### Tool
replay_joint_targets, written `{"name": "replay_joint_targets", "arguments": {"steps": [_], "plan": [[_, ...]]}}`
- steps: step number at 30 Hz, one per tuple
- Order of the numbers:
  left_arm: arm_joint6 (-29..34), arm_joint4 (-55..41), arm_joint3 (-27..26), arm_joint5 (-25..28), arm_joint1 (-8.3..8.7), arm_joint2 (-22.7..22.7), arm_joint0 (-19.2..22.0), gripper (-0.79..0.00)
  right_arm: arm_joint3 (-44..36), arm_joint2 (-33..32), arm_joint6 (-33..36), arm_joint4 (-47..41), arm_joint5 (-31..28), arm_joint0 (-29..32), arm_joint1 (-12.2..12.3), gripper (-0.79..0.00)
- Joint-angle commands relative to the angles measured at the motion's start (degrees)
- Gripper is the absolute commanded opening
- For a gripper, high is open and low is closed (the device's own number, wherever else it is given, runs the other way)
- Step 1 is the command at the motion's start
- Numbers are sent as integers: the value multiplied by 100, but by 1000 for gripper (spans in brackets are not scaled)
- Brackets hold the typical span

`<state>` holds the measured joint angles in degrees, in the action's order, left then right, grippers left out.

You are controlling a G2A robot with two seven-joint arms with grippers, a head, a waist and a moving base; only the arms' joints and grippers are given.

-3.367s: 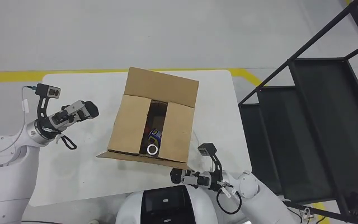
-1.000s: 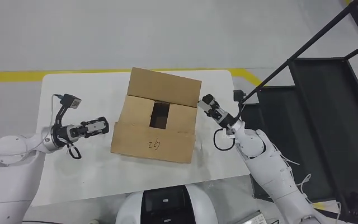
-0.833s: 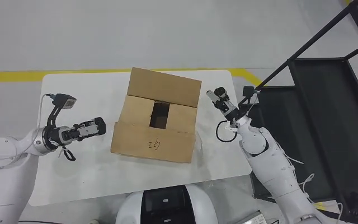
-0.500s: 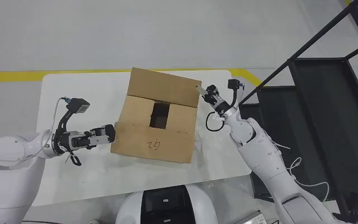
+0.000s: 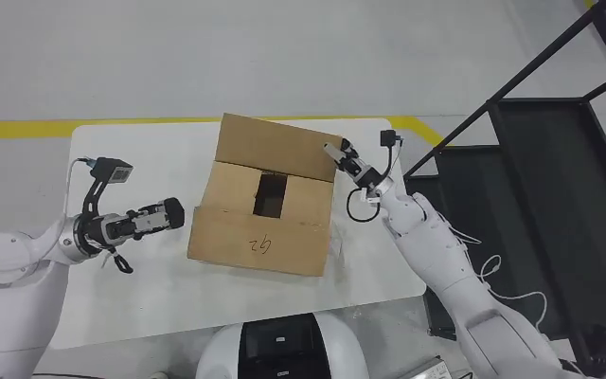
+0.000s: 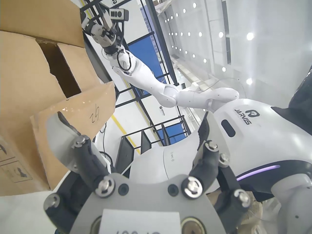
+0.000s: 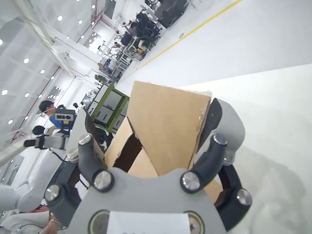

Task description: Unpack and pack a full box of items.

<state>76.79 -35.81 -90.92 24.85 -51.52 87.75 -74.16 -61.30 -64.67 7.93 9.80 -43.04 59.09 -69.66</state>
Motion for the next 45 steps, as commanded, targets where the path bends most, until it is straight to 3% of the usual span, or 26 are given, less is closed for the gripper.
{"name": "replay_joint_targets", "arguments": {"steps": [1, 11, 16, 25, 30, 39, 45], "plan": [[-70, -22, 8, 21, 4, 54, -2, 0, -233, -131, 157, -77, -269, 190, 51, 0], [-394, -216, -117, 74, 24, 409, -59, 0, -1706, -729, 1077, -471, -978, 1394, 316, 0], [-430, -261, -309, -27, 21, 397, -90, 0, -2341, -860, 1466, -254, -828, 1958, 409, 0], [-506, 497, -174, -453, -37, -382, 232, 0, -2421, -792, 1230, 98, -312, 2192, 398, 0], [-505, 772, 153, -564, -90, -832, 515, 0, -2334, -780, 1177, 89, -332, 2171, 396, 0], [-713, 1283, 416, -465, -146, -1208, 844, 0, -2293, -902, 1115, -26, -468, 2246, 423, 0], [-884, 1595, 575, -427, -183, -1429, 1021, 0, -2581, -1197, 981, -286, -787, 2657, 483, 0]]}}
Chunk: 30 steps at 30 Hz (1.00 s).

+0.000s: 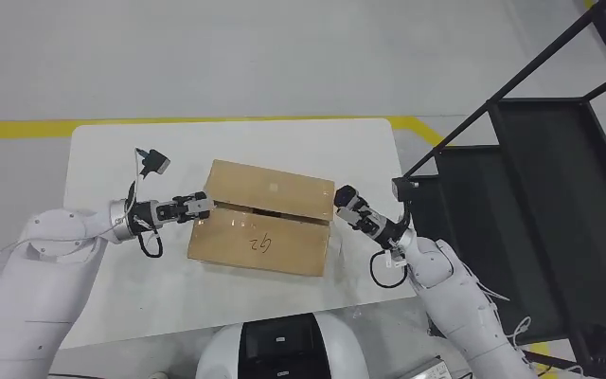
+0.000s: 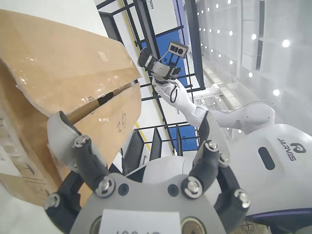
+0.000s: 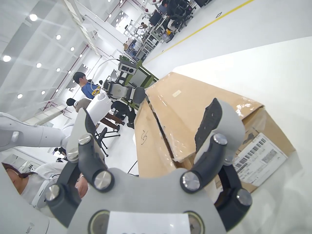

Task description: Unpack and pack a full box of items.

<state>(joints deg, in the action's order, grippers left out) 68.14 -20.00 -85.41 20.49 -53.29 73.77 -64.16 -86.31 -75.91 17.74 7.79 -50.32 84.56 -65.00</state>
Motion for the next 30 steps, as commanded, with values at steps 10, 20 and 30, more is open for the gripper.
{"name": "replay_joint_targets", "arguments": {"steps": [10, 20, 30], "plan": [[-17, 156, 268, 69, -44, -256, 208, 0, -538, -562, 412, -984, -364, 1147, 183, 0], [7, 454, 476, 145, -86, -526, 428, 0, -565, -552, 465, -1155, 250, 1785, 215, 0], [17, 419, 446, 197, -93, -561, 465, 0, -813, 86, 567, -289, 780, 1846, 153, 0]]}}
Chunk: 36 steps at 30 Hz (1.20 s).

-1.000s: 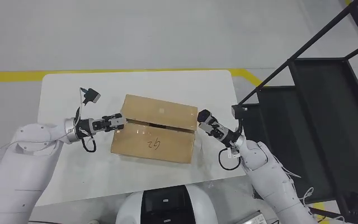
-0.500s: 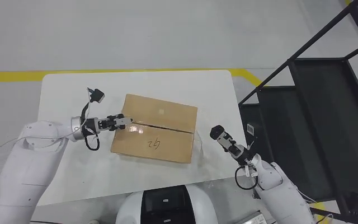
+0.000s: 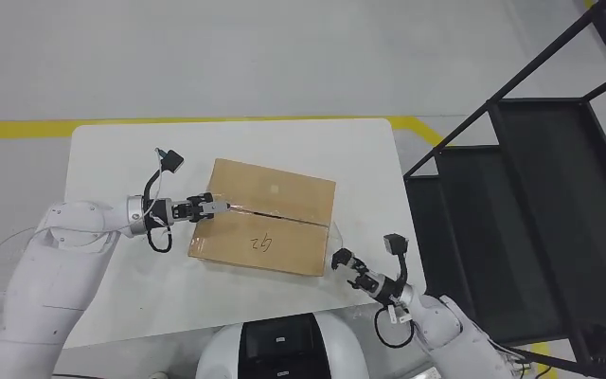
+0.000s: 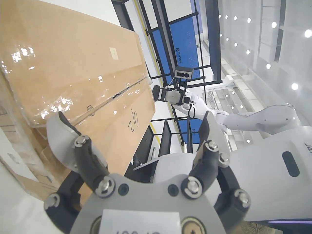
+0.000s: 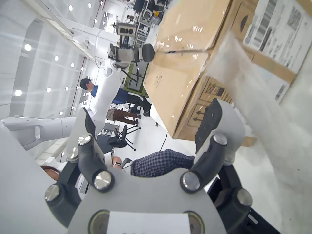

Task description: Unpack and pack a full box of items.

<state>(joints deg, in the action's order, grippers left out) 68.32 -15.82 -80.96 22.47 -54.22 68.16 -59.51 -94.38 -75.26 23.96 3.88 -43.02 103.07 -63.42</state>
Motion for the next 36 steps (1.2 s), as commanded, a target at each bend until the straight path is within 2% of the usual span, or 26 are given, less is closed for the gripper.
{"name": "replay_joint_targets", "arguments": {"steps": [1, 7, 19, 26, 36], "plan": [[-1, 1, 1, -1, 0, 0, 0, 0, -22, 44, -112, 190, 82, 6, -10, 0], [-1, 1, 1, -1, 0, 0, 0, 0, -47, 192, -240, 610, 379, 109, -22, 0], [-1, 1, 1, -1, 0, 0, 0, 0, 514, 762, -982, 852, 1084, -643, -195, 0], [-1, 1, 1, -1, 0, 0, 0, 0, 647, 703, -1916, 575, 729, -727, -271, 0], [-1, 1, 1, -1, 0, 0, 0, 0, 806, 682, -2743, 589, 75, -762, -361, 0]]}}
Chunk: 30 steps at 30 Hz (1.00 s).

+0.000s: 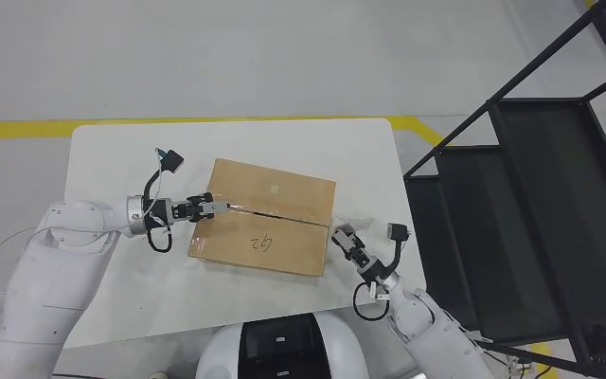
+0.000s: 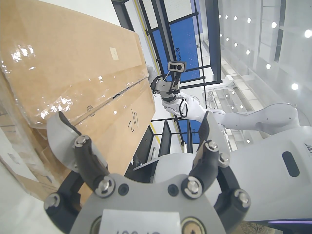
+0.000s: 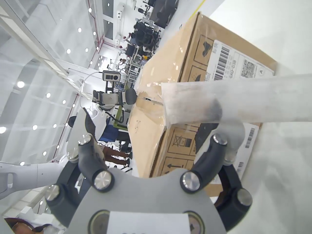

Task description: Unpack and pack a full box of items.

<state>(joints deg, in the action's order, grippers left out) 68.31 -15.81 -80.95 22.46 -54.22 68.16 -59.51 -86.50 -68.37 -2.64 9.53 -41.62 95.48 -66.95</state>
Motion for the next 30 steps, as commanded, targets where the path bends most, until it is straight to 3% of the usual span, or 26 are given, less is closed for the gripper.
{"name": "replay_joint_targets", "arguments": {"steps": [1, 15, 30], "plan": [[0, 0, 0, 0, 0, 0, 0, 0, 31, -16, -182, 39, -127, -6, -18, 0], [-124, 48, -66, -36, -4, -15, -47, 0, -68, -398, -1273, 855, -1051, 206, -97, 0], [-289, 174, -263, -129, 17, 3, -199, 0, -129, 19, -1260, 1793, -1182, -200, -259, 0]]}}
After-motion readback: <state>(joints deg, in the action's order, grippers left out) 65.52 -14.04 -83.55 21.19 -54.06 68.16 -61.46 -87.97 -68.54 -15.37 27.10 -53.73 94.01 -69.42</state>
